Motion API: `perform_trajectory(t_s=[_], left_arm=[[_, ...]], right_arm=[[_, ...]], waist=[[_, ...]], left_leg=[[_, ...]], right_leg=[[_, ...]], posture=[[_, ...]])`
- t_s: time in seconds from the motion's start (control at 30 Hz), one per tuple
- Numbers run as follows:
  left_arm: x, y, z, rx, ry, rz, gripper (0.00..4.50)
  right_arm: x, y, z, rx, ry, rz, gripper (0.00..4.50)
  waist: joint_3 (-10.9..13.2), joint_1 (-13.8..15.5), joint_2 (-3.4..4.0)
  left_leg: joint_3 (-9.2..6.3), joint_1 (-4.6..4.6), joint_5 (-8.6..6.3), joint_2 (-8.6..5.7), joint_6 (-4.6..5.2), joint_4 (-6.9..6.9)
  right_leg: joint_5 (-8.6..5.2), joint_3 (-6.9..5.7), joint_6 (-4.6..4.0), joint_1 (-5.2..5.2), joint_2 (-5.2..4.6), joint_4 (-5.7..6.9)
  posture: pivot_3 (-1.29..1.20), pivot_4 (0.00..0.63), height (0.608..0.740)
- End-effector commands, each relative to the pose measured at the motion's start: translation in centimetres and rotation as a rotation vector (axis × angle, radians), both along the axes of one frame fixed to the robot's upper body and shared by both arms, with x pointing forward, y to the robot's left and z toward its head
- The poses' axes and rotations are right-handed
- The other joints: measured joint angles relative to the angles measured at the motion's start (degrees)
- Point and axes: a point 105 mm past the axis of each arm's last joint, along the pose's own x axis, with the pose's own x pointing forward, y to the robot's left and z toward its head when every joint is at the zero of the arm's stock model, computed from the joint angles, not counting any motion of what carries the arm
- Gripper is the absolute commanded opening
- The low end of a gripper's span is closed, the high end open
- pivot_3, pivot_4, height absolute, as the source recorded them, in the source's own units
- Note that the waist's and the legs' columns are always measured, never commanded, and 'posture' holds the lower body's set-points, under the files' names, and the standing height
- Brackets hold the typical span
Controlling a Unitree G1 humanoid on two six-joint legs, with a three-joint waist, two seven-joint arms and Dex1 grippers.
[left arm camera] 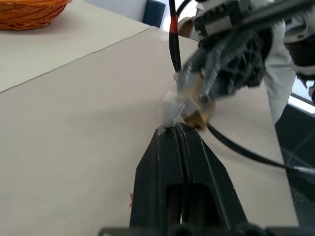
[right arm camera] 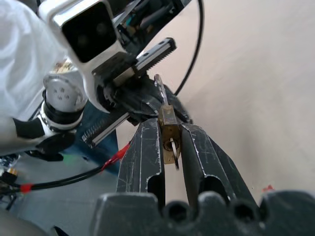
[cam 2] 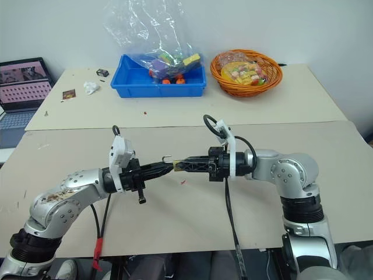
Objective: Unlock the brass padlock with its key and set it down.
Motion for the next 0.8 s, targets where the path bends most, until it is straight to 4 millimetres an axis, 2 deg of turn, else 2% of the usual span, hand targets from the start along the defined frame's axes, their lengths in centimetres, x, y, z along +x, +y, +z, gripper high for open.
perform_trajectory(t_s=[0.03, 0.5, 0.57, 0.67, 0.73, 0.8], left_arm=[[-0.8, -0.8, 2.9, -0.048, -0.077, -0.042, 0.06], [-0.6, -0.4, 2.1, -0.013, -0.066, -0.010, 0.06], [-0.5, -0.3, 1.8, -0.007, -0.063, -0.001, 0.06], [-0.5, 0.1, 1.0, 0.018, -0.057, 0.010, 0.06], [-0.5, 0.3, 0.7, 0.027, -0.056, 0.014, 0.06], [-0.5, 0.3, 0.6, 0.028, -0.057, 0.015, 0.06]], right_arm=[[-0.4, 0.3, 0.1, -0.003, -0.031, 0.018, 0.18], [-0.5, 0.0, -0.4, -0.010, -0.009, 0.021, 0.18], [-0.7, -0.1, -0.1, 0.001, -0.010, 0.031, 0.18], [-0.7, -0.2, 1.8, 0.064, -0.011, 0.046, 0.18], [-0.2, -0.3, 3.1, 0.113, 0.006, 0.037, 0.18], [0.4, -0.4, 3.6, 0.140, 0.038, 0.014, 0.18]], waist=[[0.0, 0.0, 0.00], [0.0, 0.2, 0.00], [0.0, 0.1, 0.00], [0.0, 0.1, 0.00], [0.0, 0.0, 0.00], [0.0, 0.1, 0.00]], left_leg=[[0.00, 0.00, 0.00, 0.01, 0.00, 0.00], [0.00, 0.00, 0.00, 0.01, -0.01, -0.01], [0.00, 0.00, 0.00, 0.01, -0.01, -0.01], [0.00, 0.00, 0.00, 0.02, -0.01, -0.01], [0.00, 0.00, -0.01, 0.02, -0.01, -0.01], [0.02, 0.00, 0.00, 0.03, -0.01, -0.01]], right_leg=[[0.00, 0.00, 0.00, 0.00, 0.00, 0.02], [0.00, 0.00, -0.01, 0.01, 0.00, -0.03], [0.00, 0.00, -0.01, 0.01, 0.00, -0.05], [0.00, 0.01, -0.01, 0.01, 0.00, -0.05], [0.00, 0.01, -0.02, 0.01, 0.00, -0.04], [0.02, 0.03, -0.05, 0.01, 0.00, -0.04]], posture=[[0.00, 0.150, 0.740], [0.00, 0.150, 0.740], [0.00, 0.150, 0.740], [0.00, 0.150, 0.740], [0.00, 0.150, 0.740], [0.00, 0.150, 0.740]])
